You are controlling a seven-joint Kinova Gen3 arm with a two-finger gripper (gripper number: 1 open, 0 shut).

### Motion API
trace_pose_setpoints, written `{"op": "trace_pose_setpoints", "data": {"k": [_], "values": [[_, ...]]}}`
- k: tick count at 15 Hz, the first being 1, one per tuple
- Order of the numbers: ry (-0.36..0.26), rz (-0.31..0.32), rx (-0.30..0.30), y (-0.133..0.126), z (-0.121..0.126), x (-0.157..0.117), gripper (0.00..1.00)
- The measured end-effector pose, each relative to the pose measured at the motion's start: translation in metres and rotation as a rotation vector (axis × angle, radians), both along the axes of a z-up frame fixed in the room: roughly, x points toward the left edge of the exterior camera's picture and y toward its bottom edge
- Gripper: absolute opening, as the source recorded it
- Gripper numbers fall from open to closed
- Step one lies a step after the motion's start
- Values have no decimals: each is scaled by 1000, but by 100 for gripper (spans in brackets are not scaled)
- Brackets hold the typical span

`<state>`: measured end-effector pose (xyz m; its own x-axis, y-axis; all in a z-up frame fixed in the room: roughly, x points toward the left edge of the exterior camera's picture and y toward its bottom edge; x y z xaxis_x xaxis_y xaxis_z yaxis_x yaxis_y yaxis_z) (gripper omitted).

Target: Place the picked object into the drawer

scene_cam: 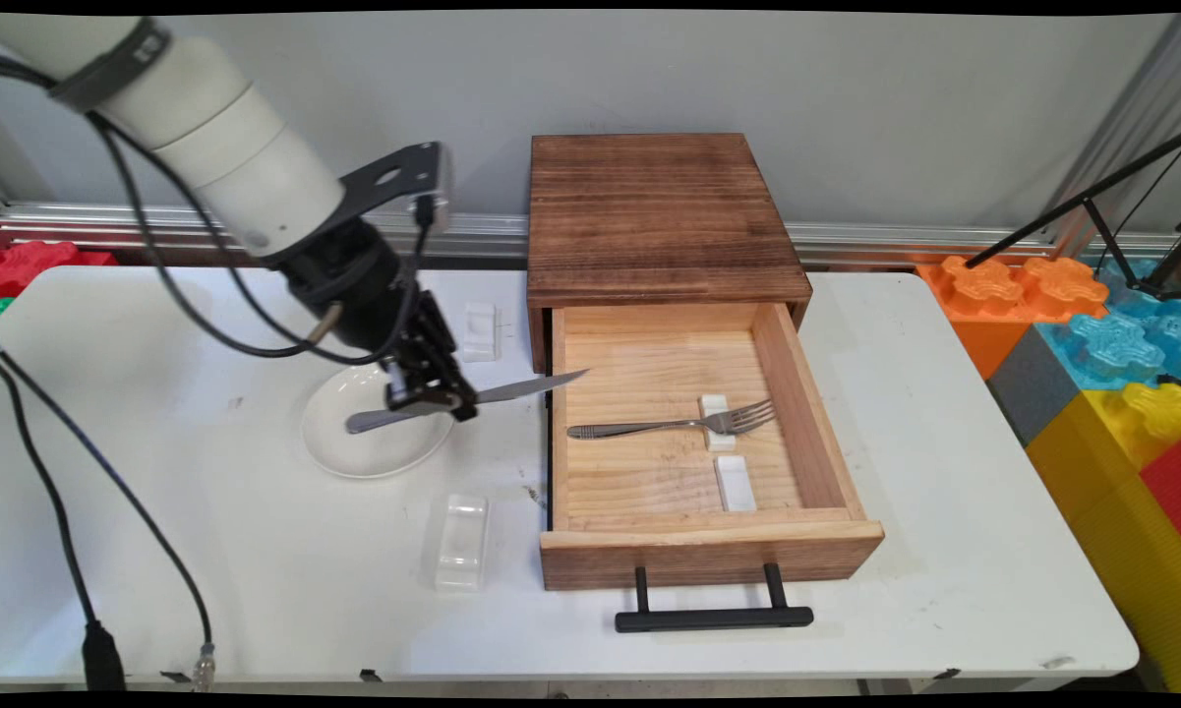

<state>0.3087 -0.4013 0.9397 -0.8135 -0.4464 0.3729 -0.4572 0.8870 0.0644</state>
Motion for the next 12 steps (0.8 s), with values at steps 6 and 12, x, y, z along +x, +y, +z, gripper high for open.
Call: {"op": "trace_pose_setpoints", "data": {"k": [6,12], "values": [[38,-41,1,-20,5,-51,0],[66,-67,-12,-41,-1,-98,0]]}}
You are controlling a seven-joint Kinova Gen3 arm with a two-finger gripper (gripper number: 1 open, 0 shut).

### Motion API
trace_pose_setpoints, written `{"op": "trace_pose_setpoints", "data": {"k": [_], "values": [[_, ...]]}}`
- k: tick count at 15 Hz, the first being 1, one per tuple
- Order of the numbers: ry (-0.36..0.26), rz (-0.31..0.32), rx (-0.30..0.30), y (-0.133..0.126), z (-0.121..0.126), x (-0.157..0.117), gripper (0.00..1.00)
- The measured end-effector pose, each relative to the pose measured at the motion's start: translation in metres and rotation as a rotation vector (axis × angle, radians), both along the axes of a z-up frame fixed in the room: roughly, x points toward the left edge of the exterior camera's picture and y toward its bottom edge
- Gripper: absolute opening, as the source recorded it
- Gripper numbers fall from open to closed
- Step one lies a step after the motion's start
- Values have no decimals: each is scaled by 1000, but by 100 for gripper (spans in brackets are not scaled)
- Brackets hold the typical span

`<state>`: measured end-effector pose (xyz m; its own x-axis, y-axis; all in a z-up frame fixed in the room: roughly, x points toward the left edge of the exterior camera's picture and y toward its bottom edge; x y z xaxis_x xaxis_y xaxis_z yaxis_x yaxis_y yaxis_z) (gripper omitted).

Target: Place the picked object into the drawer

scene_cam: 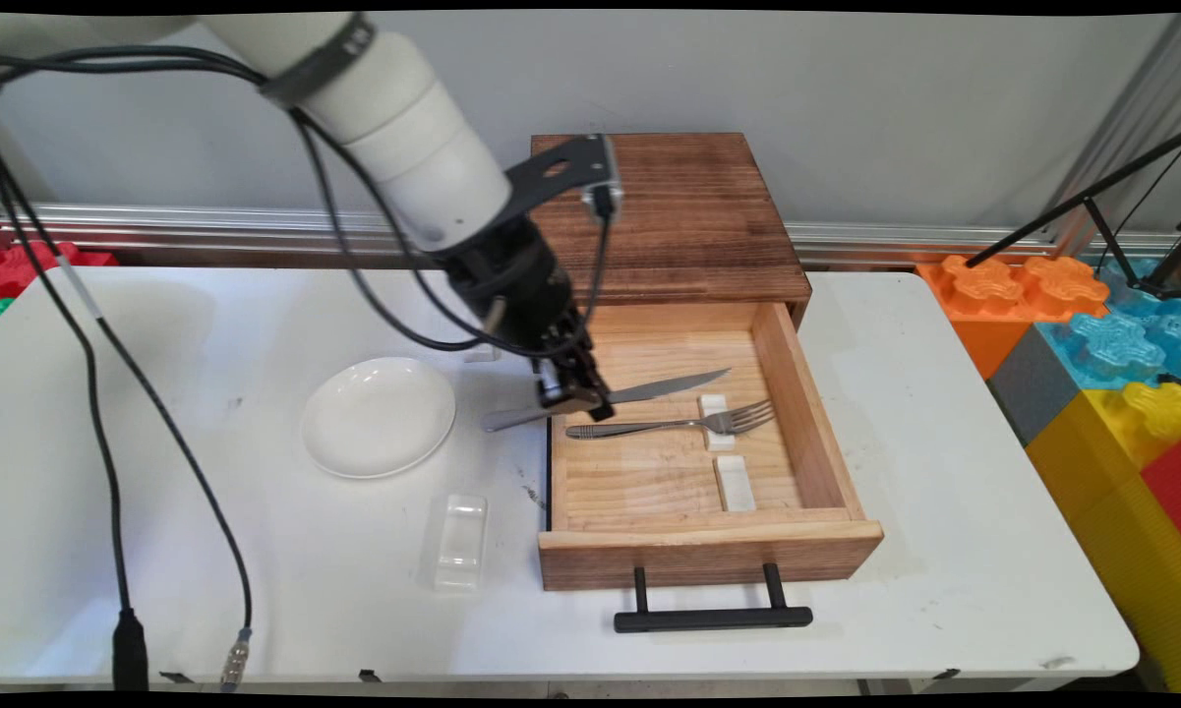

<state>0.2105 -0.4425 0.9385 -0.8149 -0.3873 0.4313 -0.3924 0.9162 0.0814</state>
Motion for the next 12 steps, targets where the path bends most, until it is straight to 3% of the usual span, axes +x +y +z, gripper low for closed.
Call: {"op": "trace_pose_setpoints", "data": {"k": [12], "values": [[33,11,-21,-31,-41,-66,0]]}}
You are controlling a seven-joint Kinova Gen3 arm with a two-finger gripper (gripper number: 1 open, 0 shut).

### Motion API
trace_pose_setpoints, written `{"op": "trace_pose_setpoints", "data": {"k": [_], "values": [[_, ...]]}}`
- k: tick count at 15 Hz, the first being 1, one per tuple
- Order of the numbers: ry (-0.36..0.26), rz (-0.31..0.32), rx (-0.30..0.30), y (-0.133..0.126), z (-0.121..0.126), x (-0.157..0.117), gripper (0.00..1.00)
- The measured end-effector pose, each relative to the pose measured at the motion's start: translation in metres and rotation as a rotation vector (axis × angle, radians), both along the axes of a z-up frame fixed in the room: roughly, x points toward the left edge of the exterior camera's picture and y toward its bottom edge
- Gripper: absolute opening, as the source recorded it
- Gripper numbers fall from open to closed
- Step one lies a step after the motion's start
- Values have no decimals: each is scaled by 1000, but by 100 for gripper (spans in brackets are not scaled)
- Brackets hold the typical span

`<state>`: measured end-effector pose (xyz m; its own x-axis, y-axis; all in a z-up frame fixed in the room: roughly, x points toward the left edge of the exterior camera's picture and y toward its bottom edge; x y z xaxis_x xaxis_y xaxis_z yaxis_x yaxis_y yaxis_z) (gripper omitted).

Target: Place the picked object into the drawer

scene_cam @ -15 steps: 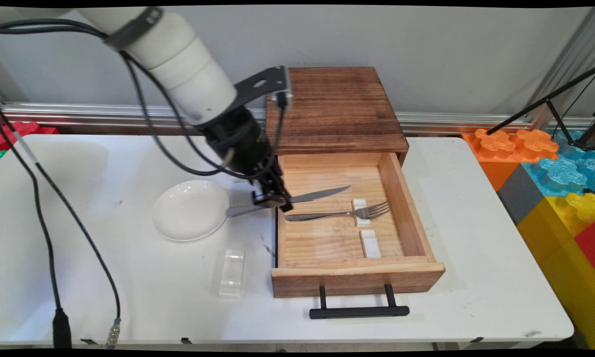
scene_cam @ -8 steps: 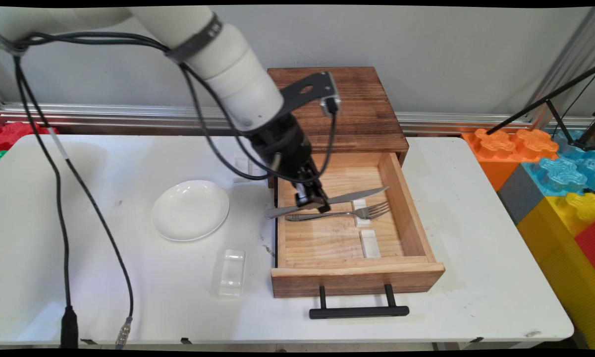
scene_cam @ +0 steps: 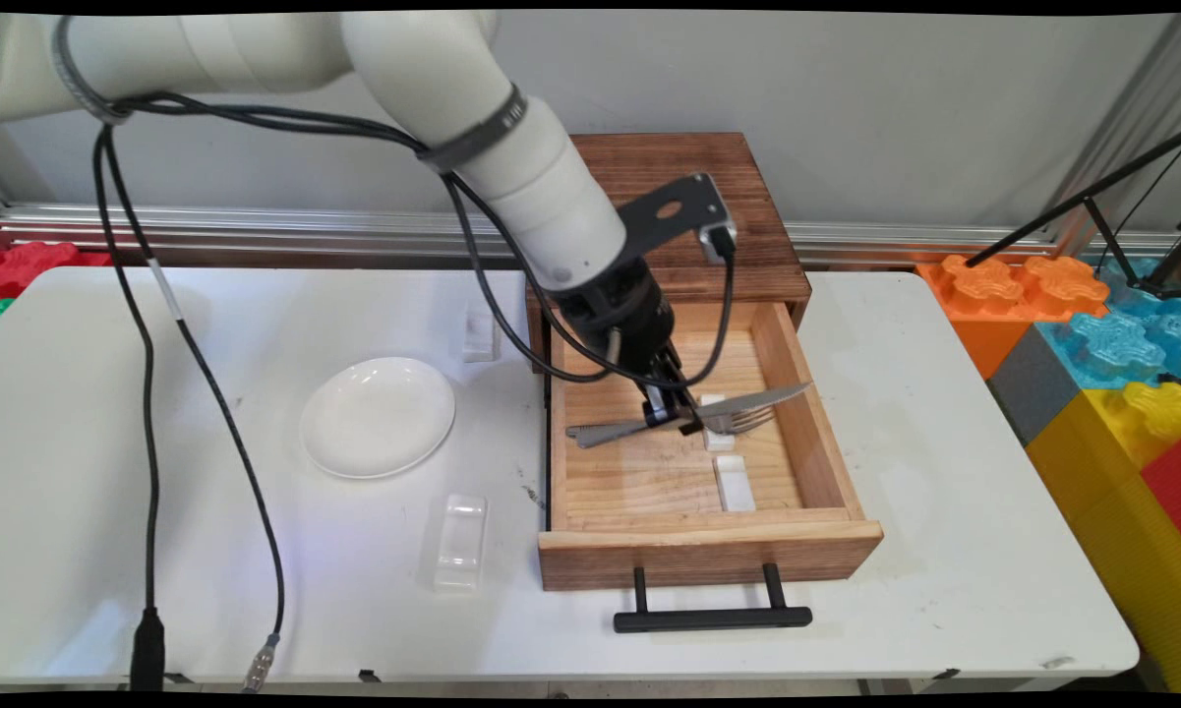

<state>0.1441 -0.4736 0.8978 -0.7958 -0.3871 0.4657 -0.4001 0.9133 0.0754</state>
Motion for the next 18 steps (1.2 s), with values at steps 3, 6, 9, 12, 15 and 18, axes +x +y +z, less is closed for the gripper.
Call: {"op": "trace_pose_setpoints", "data": {"k": [3,6,9,12,15,18], "values": [[-3,-1,1,-2,-18,-9,0],[-5,-7,3,-2,-34,-14,0],[-13,-14,1,-3,-50,-17,0],[-22,-19,1,-3,-65,-17,0],[-28,-27,4,-2,-78,-17,0],[-35,-35,4,-3,-89,-17,0]]}}
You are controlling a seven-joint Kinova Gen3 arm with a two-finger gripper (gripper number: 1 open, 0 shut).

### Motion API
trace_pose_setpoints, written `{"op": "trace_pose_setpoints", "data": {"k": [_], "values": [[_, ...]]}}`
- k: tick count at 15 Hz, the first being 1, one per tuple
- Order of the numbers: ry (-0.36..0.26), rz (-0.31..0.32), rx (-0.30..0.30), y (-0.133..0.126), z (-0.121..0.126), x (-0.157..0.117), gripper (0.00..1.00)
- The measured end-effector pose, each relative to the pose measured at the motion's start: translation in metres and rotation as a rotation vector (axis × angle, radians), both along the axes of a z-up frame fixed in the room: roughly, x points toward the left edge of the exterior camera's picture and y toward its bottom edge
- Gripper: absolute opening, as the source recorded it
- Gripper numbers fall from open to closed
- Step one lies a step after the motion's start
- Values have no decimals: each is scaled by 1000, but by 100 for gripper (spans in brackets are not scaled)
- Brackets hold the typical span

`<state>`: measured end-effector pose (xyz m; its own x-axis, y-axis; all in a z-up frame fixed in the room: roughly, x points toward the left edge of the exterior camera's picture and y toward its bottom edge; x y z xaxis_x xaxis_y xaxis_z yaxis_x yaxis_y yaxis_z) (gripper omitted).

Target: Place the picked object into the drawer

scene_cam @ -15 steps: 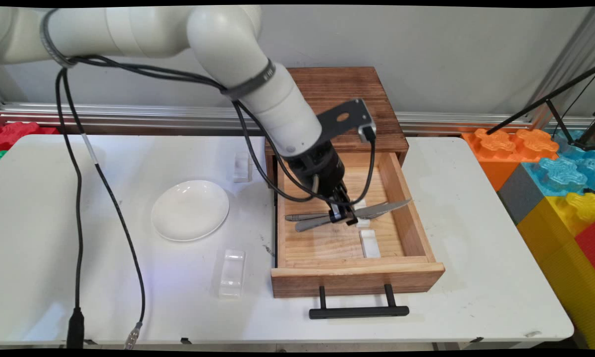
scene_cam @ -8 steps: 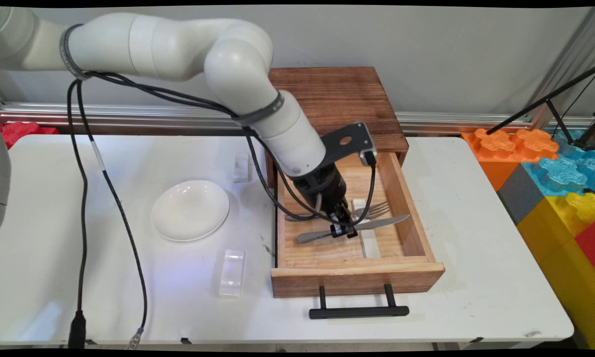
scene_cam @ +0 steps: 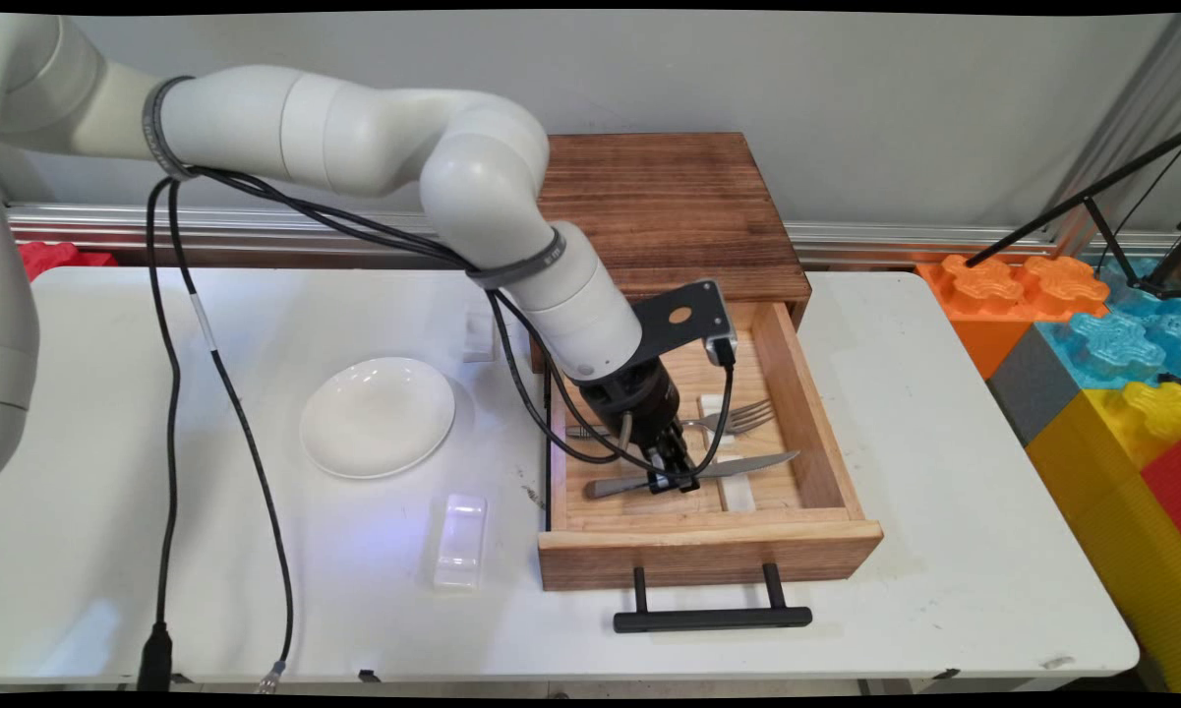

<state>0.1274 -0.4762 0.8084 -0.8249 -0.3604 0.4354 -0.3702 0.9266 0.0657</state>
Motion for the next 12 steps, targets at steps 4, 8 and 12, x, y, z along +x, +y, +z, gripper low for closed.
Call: {"op": "trace_pose_setpoints", "data": {"k": [4,8,12], "values": [[-7,-6,4,0,-10,1,0],[-10,-13,13,1,-16,3,0],[-10,-21,16,1,-17,4,100]]}}
